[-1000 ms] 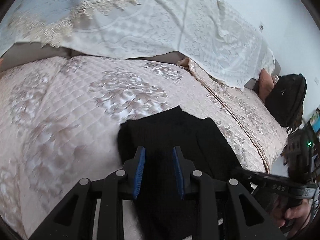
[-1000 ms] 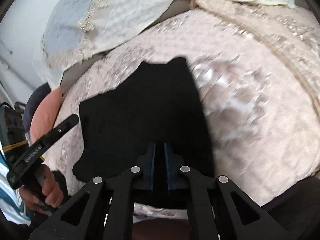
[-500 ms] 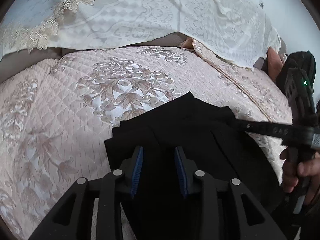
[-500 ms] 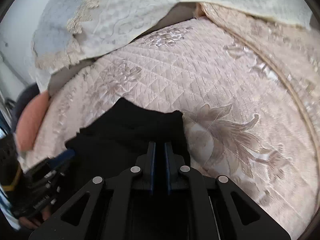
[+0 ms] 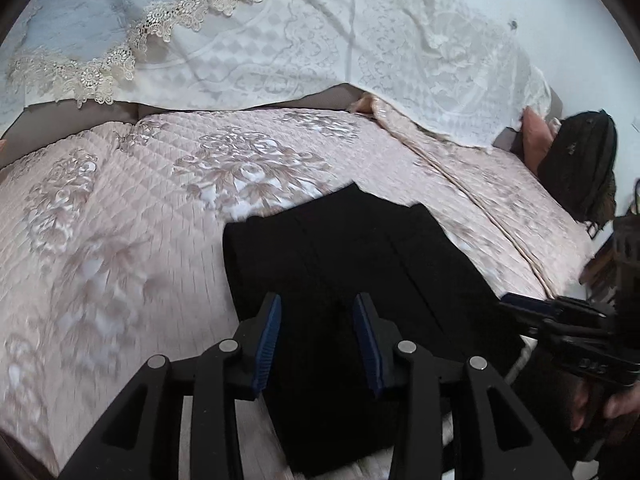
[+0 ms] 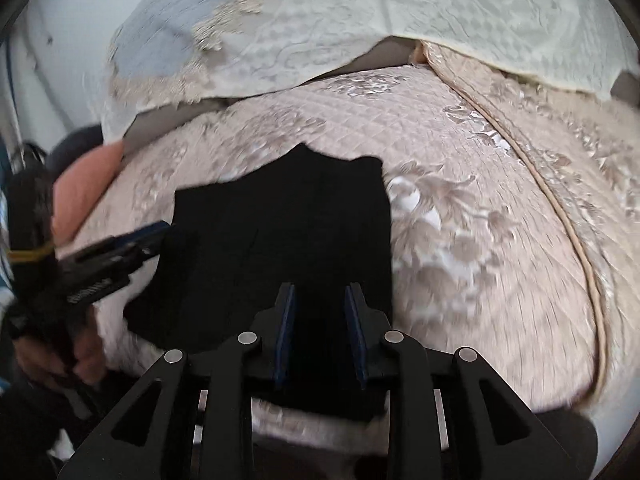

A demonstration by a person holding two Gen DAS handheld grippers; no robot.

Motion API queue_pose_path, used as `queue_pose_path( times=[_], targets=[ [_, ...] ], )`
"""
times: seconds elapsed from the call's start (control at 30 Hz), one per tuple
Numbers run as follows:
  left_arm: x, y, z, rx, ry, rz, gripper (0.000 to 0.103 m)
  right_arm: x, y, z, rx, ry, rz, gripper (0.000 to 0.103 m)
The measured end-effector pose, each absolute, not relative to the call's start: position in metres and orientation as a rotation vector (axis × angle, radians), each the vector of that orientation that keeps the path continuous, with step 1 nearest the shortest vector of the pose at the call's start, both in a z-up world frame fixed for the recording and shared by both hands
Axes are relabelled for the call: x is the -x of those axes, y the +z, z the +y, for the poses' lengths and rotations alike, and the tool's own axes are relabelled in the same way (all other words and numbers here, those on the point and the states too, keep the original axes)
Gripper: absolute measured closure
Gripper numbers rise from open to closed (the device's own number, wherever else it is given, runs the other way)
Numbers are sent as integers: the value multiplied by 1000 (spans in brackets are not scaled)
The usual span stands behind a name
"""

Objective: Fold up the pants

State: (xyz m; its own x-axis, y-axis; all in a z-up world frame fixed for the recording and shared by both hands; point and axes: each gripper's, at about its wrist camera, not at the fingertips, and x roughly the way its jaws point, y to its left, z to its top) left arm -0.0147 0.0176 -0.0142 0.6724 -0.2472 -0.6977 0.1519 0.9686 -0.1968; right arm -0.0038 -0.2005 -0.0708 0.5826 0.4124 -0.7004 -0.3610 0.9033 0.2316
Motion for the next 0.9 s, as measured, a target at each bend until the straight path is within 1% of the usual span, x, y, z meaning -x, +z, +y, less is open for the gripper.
queue_pose_path(
  times=[0.1,0.13,0.17,0.23,0.4,0.5,0.67,0.73,0.8,0.83,0.87,0.9],
  targets=[
    [36,-13,10,101,-253,805,63,20,-74,-194,-16,446,827,77],
    [40,-17,7,94,-270,817,63,23,-77,-191,3,443,829,75],
    [41,-21,5,89,-273,831,63,23,-80,-190,11,443,839,73],
    [41,-32,3,80,-257,856,63,20,-91,-189,18,428,873,73],
    [36,-33,2,99,-235,859,61,20,-90,-182,46,394,865,68],
    [35,-34,-2,70,-226,857,61,22,-91,-178,53,390,855,60],
    [37,-34,-4,57,-209,858,61,27,-93,-171,104,381,840,56],
    [36,-34,-4,57,-204,865,60,26,-93,-170,102,379,845,52],
    [36,-34,-4,59,-200,871,59,26,-93,-168,112,380,848,51],
    [36,-34,-3,58,-195,874,56,26,-94,-167,119,375,850,51],
    [35,-34,-3,55,-184,878,49,26,-94,-166,120,373,851,50],
    [34,-35,-2,50,-168,888,45,26,-94,-166,121,371,852,50]
  ],
)
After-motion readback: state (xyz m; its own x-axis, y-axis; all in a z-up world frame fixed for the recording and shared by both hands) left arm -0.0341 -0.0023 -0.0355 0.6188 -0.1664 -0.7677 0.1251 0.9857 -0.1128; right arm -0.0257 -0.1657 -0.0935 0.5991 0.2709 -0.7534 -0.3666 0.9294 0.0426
